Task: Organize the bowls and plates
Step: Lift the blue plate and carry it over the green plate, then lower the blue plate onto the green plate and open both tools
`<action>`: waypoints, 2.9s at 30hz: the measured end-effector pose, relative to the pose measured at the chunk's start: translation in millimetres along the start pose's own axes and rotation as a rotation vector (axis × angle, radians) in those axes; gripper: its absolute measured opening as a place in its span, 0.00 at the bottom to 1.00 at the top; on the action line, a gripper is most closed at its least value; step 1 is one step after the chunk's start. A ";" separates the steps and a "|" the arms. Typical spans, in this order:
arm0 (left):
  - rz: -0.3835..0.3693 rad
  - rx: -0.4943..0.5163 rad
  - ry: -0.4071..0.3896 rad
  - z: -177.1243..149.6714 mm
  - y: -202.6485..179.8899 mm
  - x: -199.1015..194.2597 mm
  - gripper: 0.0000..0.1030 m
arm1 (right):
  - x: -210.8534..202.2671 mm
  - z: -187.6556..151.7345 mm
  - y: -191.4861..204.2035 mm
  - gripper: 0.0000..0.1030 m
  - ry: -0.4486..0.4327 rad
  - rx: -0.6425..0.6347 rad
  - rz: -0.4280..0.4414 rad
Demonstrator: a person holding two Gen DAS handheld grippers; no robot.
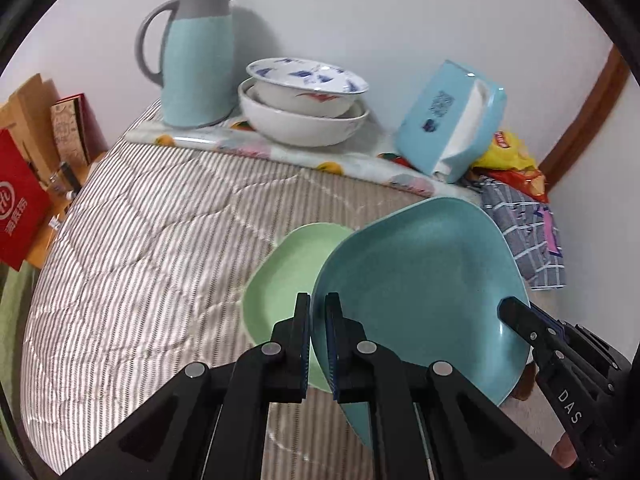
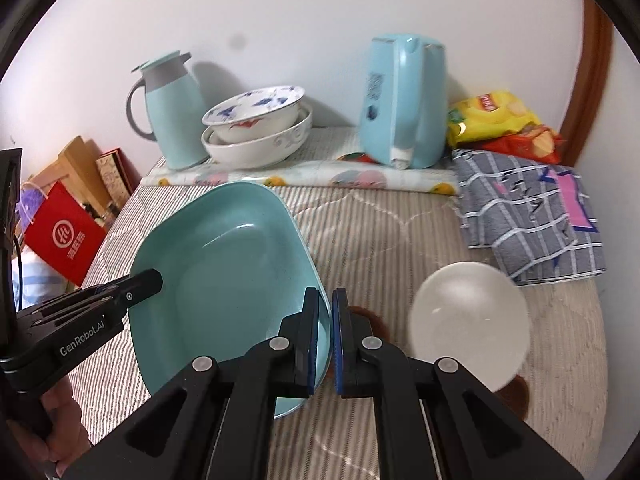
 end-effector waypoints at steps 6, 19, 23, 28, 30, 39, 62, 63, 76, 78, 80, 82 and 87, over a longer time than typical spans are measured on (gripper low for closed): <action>0.026 -0.019 0.022 -1.0 15.9 14.1 0.08 | 22.1 -4.5 12.0 0.06 0.036 -0.012 0.024; 0.055 -0.035 0.073 -3.9 34.9 44.9 0.08 | 64.0 -5.4 23.6 0.06 0.090 -0.044 0.041; 0.069 -0.038 0.087 -5.9 37.2 52.3 0.08 | 75.7 -4.3 26.8 0.07 0.106 -0.057 0.052; 0.085 -0.022 0.106 -10.5 36.0 62.3 0.08 | 92.1 -3.0 25.2 0.07 0.133 -0.069 0.058; 0.086 -0.018 0.114 -11.8 35.7 65.7 0.08 | 98.6 -2.7 24.0 0.08 0.146 -0.069 0.060; 0.095 0.011 0.133 -14.6 35.2 74.3 0.09 | 111.6 0.6 28.1 0.09 0.142 -0.136 0.048; 0.058 0.040 0.130 -17.7 31.8 59.5 0.13 | 111.3 -4.7 19.6 0.21 0.130 -0.138 0.043; 0.058 0.042 0.129 -17.7 31.1 58.0 0.13 | 111.8 -3.9 19.7 0.21 0.128 -0.131 0.044; 0.068 0.036 0.110 -16.4 33.3 42.8 0.23 | 87.6 4.7 23.1 0.24 0.076 -0.127 0.026; 0.062 0.032 0.108 -17.2 33.6 41.0 0.23 | 82.8 2.8 20.1 0.24 0.076 -0.123 0.020; 0.067 0.030 0.110 -18.5 33.4 40.1 0.23 | 78.8 0.4 16.9 0.24 0.076 -0.118 0.014; 0.068 0.028 0.112 -20.0 32.6 38.2 0.23 | 73.5 -2.9 14.1 0.24 0.077 -0.112 0.011; 0.058 0.038 0.088 -21.9 27.7 28.0 0.23 | 56.8 -9.8 6.1 0.30 0.065 -0.092 0.002</action>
Point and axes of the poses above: each gripper's, at about its wrist camera, not at the fingertips, and x roughly the way its jaws point, y to its left, z to its top, the point moved 2 cm from there along x, roughly the way its jaws point, and after that the axes turned 9 degrees about -y, right-handed, at the moved point
